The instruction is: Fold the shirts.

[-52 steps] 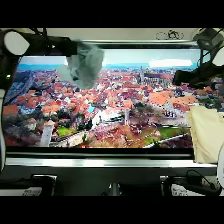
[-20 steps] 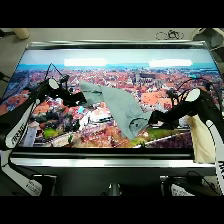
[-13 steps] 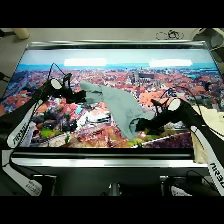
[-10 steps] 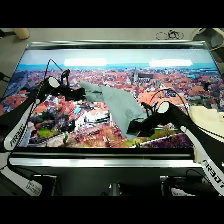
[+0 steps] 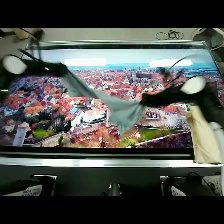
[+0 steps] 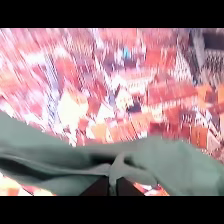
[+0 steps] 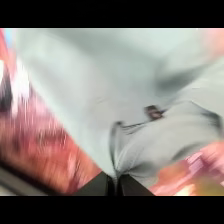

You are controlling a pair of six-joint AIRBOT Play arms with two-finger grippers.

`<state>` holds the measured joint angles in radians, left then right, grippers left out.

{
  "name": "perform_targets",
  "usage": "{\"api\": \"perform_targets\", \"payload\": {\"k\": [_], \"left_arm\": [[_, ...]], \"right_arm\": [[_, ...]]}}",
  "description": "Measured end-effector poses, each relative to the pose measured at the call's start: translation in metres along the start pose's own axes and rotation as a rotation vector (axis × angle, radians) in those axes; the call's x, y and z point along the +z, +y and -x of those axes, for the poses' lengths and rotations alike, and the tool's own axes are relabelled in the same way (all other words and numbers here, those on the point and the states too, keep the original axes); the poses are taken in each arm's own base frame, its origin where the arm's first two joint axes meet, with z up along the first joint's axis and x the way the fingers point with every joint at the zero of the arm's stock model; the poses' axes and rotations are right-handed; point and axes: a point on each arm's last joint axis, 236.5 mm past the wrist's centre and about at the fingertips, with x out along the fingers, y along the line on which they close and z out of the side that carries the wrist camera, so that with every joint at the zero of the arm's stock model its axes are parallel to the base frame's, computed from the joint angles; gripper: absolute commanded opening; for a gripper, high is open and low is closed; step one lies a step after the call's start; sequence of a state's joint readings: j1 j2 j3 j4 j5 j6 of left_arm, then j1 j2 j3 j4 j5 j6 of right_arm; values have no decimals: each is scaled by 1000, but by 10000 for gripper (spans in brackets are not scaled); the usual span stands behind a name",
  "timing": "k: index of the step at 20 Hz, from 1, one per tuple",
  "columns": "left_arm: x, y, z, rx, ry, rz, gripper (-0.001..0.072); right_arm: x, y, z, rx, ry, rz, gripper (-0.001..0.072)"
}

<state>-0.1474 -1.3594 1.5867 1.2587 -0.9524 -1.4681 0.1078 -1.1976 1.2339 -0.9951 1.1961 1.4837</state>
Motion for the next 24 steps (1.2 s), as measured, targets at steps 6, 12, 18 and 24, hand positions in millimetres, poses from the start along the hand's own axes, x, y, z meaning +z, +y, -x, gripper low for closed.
{"api": "perform_targets", "payload": {"k": [6, 12, 18, 24], "left_arm": [[95, -9, 276, 227, -547, -118, 24], [48, -4, 336, 287, -598, -56, 24], [-60, 34, 182, 264, -256, 15, 24], [-140, 36, 87, 166, -127, 112, 25]], "right_arm": [[76, 43, 307, -273, -852, 151, 23], [45, 45, 351, -369, -906, 127, 24], [15, -84, 172, -396, -284, -163, 25], [-6, -144, 3, -247, -38, -314, 532]]}}
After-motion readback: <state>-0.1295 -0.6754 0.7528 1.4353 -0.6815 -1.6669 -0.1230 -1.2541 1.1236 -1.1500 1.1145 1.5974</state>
